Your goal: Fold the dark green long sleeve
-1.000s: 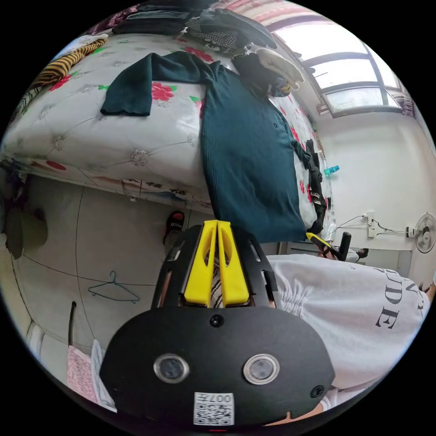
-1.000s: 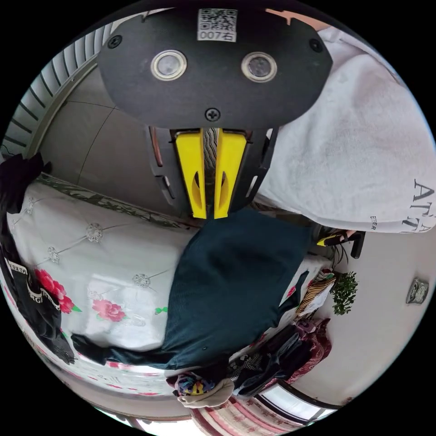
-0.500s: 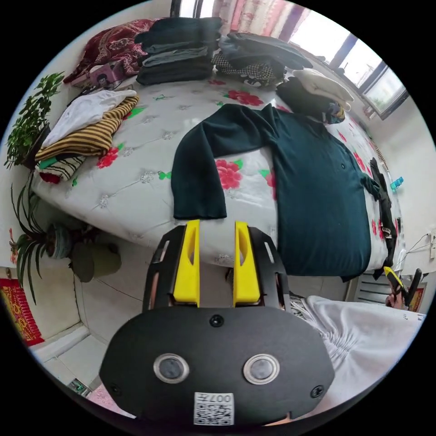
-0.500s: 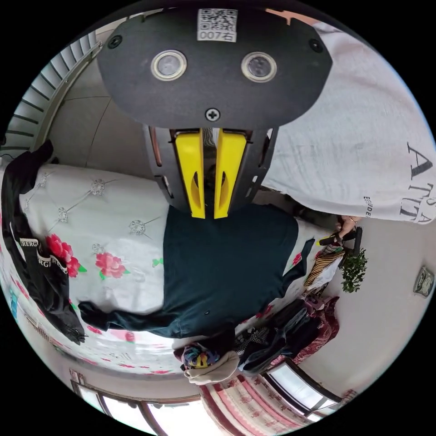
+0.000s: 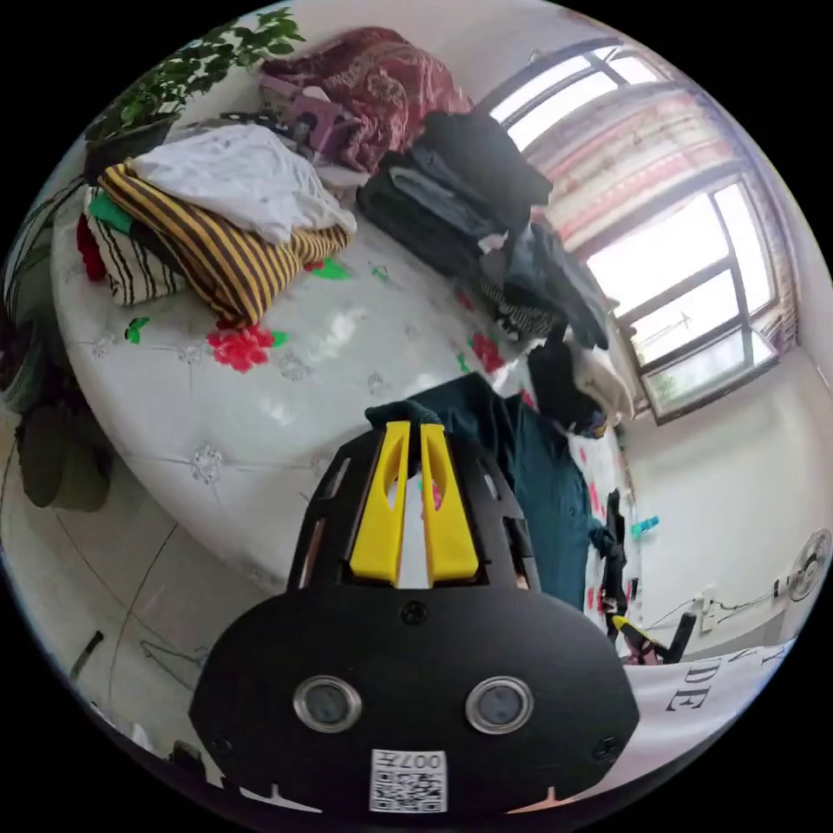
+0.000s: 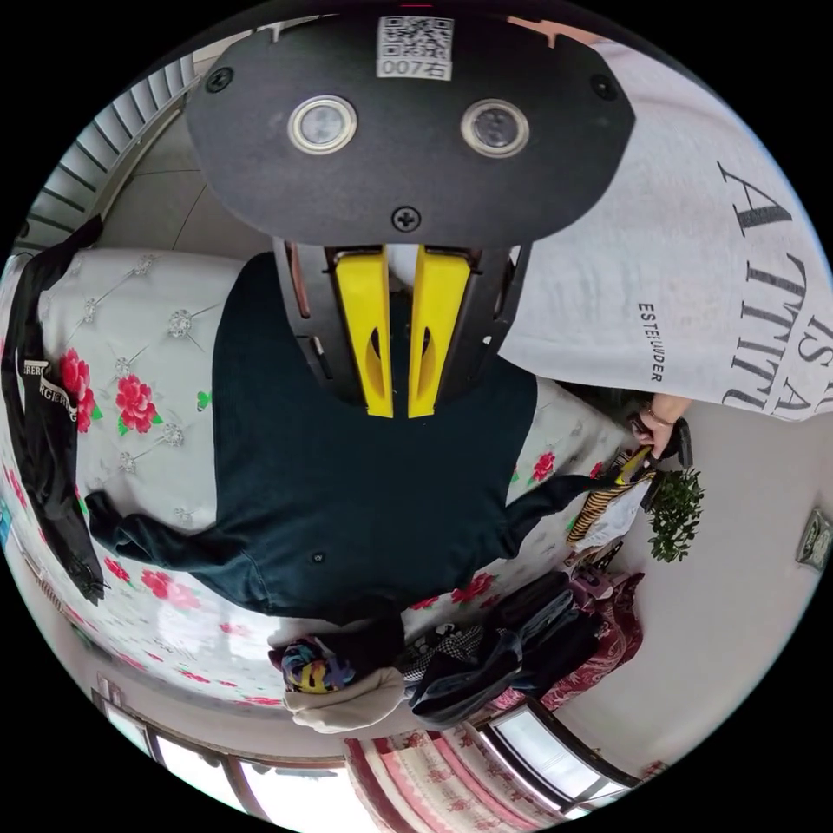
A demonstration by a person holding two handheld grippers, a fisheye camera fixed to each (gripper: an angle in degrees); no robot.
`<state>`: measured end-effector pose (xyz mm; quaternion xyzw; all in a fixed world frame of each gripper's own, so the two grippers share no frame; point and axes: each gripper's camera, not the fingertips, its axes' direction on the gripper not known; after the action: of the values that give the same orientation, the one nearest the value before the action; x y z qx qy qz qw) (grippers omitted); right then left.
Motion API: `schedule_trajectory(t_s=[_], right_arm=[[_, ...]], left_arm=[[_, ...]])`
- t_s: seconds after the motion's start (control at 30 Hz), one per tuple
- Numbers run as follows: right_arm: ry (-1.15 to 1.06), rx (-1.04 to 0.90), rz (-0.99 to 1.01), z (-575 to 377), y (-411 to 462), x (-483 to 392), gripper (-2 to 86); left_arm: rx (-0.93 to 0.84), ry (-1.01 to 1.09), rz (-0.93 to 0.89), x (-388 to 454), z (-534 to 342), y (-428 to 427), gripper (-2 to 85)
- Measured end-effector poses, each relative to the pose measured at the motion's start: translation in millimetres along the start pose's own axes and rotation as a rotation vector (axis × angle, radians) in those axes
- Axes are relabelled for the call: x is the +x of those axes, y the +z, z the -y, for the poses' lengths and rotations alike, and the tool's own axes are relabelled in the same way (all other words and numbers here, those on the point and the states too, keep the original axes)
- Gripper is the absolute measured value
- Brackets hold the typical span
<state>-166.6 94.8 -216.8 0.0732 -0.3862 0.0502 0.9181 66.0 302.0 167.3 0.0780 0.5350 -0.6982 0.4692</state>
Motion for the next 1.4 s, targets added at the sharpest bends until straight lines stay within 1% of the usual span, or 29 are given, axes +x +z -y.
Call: schedule_trajectory(t_s=[0.03,0.07,0.13,0.23,0.33,0.43,0.5,0.57,0.6,0.67,0.7,0.77,0.8,0.83,0.87,0.9,0.93,0.97,1.0,1.07,1.1,1.17,1.2,1.27,1.37,1.4], right_arm=[[-0.004,0.004,-0.007,2.5,-0.9,-3.5,0.6],[-0.008,0.004,-0.01,5.2,-0.7,-5.8,0.5],[-0.012,-0.003,-0.004,9.9,2.2,-6.7,0.5],[-0.021,-0.019,0.016,18.4,10.6,-5.7,0.5],[-0.047,-0.035,0.03,26.4,19.0,-5.4,0.5],[-0.077,-0.043,0.035,32.4,21.0,-3.8,0.5],[-0.084,-0.025,0.027,33.3,16.8,0.2,0.5],[-0.069,0.009,0.018,30.6,9.5,11.4,0.5],[-0.062,0.017,0.015,29.4,8.0,15.0,0.5],[-0.021,0.038,-0.003,22.7,3.5,32.8,0.6],[-0.008,0.043,-0.006,20.5,2.6,37.8,0.6],[0.048,0.063,-0.004,9.4,-0.6,58.5,0.7],[0.062,0.067,-0.005,6.0,-0.9,63.7,0.7],[0.093,0.072,-0.009,-1.7,-0.9,74.8,0.9],[0.124,0.072,-0.012,-9.7,-0.4,85.9,1.0],[0.139,0.073,-0.013,-14.0,-0.1,91.3,1.1],[0.17,0.075,-0.013,-23.0,0.5,102.1,1.4],[0.197,0.077,-0.013,-32.0,1.5,112.4,1.7],[0.21,0.077,-0.014,-36.2,2.2,117.5,1.9],[0.25,0.079,-0.015,-47.7,6.7,137.7,2.8],[0.257,0.079,-0.017,-48.6,8.0,142.7,3.1],[0.275,0.089,-0.032,-44.4,12.5,161.6,4.0],[0.273,0.093,-0.036,-41.5,13.7,165.9,4.2],[0.241,0.098,-0.061,-23.7,19.6,179.7,5.0],[0.143,0.065,-0.111,6.9,31.6,188.9,6.0],[0.121,0.056,-0.125,12.9,34.4,189.9,6.1]], left_arm=[[0.167,-0.04,-0.09,-11.2,11.0,-39.9,-0.4],[0.305,-0.059,-0.128,-20.9,20.7,-72.7,-0.5],[0.43,-0.082,-0.127,-36.1,34.8,-105.1,-0.6],[0.394,-0.085,-0.096,-49.6,57.7,-106.0,-0.6],[0.347,-0.073,-0.159,-44.7,60.1,-81.1,-0.6],[0.272,-0.041,-0.178,-18.8,62.2,-54.3,-0.5],[0.252,0.051,-0.207,17.2,67.4,-46.5,-0.5],[0.23,0.235,-0.32,92.0,73.1,-42.5,-0.4],[0.22,0.3,-0.361,115.9,72.5,-41.9,-0.3],[0.157,0.603,-0.543,221.1,54.3,-38.1,0.2],[0.134,0.682,-0.593,246.9,45.5,-35.9,0.4],[0.002,0.953,-0.801,335.4,-2.0,-14.4,2.8],[-0.041,1.003,-0.848,352.5,-15.6,-5.3,4.0],[-0.138,1.082,-0.905,380.1,-42.7,16.5,7.2],[-0.249,1.108,-0.933,398.1,-65.6,40.5,11.2],[-0.306,1.108,-0.948,403.5,-75.0,52.1,11.8],[-0.407,1.102,-0.932,408.9,-91.0,72.2,13.1],[-0.466,1.087,-0.864,406.5,-103.4,86.5,13.2],[-0.478,1.076,-0.828,402.5,-108.3,91.2,13.3],[-0.505,1.031,-0.613,377.7,-120.9,103.6,12.7],[-0.516,1.015,-0.546,370.2,-122.3,106.5,12.4],[-0.573,0.943,-0.338,340.6,-122.9,114.7,11.9],[-0.581,0.928,-0.288,334.3,-122.5,115.8,11.7],[-0.588,0.88,-0.13,317.6,-118.6,117.2,11.0],[-0.569,0.832,0.0,315.4,-110.9,121.3,10.0],[-0.564,0.814,0.008,316.0,-108.5,122.9,9.8]])
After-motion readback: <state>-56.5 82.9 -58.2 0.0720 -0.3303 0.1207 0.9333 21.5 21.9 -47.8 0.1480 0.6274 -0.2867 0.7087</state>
